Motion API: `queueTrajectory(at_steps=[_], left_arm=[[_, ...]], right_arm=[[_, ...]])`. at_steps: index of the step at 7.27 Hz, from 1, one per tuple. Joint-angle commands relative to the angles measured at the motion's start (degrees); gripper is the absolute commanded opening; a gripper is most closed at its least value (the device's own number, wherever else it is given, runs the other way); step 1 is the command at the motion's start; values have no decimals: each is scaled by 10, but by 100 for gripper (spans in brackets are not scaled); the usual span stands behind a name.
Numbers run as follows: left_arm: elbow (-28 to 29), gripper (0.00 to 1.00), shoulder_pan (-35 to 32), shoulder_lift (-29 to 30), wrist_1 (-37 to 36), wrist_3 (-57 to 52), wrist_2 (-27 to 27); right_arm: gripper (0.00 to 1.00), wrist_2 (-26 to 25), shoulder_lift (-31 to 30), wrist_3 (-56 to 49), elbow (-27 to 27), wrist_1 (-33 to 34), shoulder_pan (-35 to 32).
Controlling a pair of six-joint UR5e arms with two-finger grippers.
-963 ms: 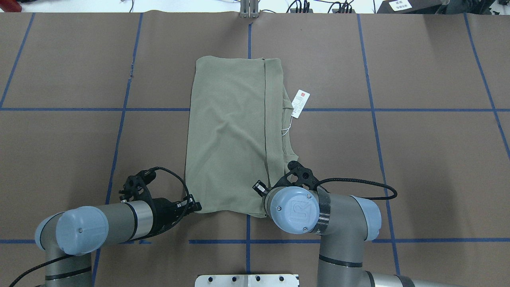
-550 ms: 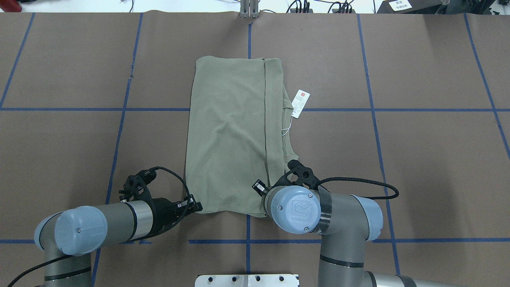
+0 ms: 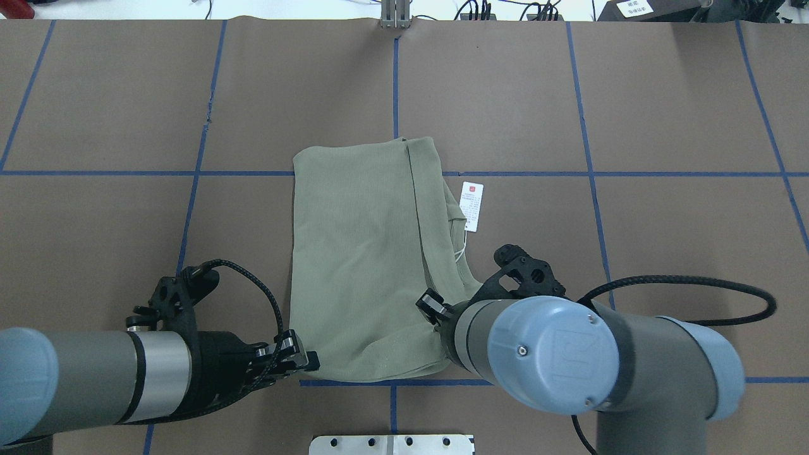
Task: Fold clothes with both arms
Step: 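Grasp the near corners with both grippers and lift them away from the robot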
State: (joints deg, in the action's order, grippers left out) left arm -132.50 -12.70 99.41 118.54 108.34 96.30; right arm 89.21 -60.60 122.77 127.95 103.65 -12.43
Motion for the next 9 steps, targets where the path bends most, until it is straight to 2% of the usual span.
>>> queueTrajectory(at_steps=[1,2,3,4,6,7,8,9], left_arm=[[-18,0,-9,20,-52,-22,34],[30,0,-54,54,-52,-102,35],[89,0,-99,83,-52,-132,39],[136,0,-149,117,-54,-177,40],[239,0,-228,148,-53,-270,79],[306,0,-246,174,-50,-298,79],[358,0,-254,189,-46,-320,76],[389,0,-254,192,-38,-339,62]], right_arm=[[0,6,13,-30,-10,35,-12],[0,9,23,-74,-80,-25,-43],[0,12,27,-94,-141,-82,-78],[0,12,54,-129,-195,-107,-110],[0,36,141,-179,-334,-111,-159],[0,36,166,-194,-393,-131,-167],[0,36,171,-194,-456,-210,-173],[0,36,181,-200,-500,-249,-178]])
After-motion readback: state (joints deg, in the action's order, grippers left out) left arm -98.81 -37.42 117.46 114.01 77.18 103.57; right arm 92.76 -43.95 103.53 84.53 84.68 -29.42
